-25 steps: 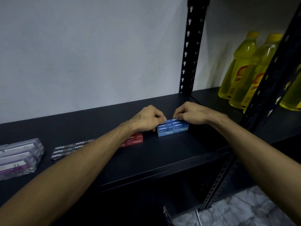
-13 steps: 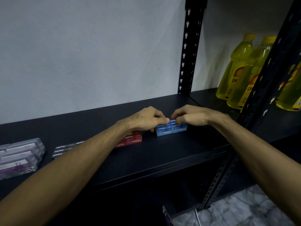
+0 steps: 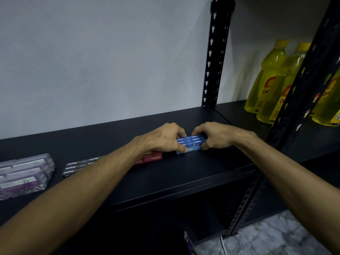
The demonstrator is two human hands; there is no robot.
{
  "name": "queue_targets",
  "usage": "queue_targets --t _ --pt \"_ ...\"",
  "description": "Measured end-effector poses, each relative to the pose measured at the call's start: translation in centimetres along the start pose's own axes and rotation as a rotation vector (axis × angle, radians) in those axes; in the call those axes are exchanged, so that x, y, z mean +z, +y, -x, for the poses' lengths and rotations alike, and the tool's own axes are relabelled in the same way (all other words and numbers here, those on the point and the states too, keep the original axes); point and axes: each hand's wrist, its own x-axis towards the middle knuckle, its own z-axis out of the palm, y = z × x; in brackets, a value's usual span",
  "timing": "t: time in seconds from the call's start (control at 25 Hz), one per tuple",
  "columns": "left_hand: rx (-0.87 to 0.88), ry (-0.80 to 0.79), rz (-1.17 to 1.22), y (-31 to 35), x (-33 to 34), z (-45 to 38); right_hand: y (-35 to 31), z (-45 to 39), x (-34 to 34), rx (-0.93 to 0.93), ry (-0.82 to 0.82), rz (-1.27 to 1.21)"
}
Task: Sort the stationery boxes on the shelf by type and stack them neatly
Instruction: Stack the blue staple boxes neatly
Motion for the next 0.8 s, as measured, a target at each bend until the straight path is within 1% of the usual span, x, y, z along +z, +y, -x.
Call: queue_targets --t 0.32,0.64,0.8 --pt "-0.001 -0.010 -0.001 -0.4 -0.3 0.8 -0.5 -0.5 0.4 -0.037 -0.003 -0.005" --pt "0.003 -0.010 0.011 -0.9 -0.2 0.7 -0.5 -0.4 0.7 -0.025 0.033 -0.014" --pt "0.013 -0.004 -0.021 -0.8 0.2 1.0 -0.6 0.1 1.2 -0.015 0.050 -0.025"
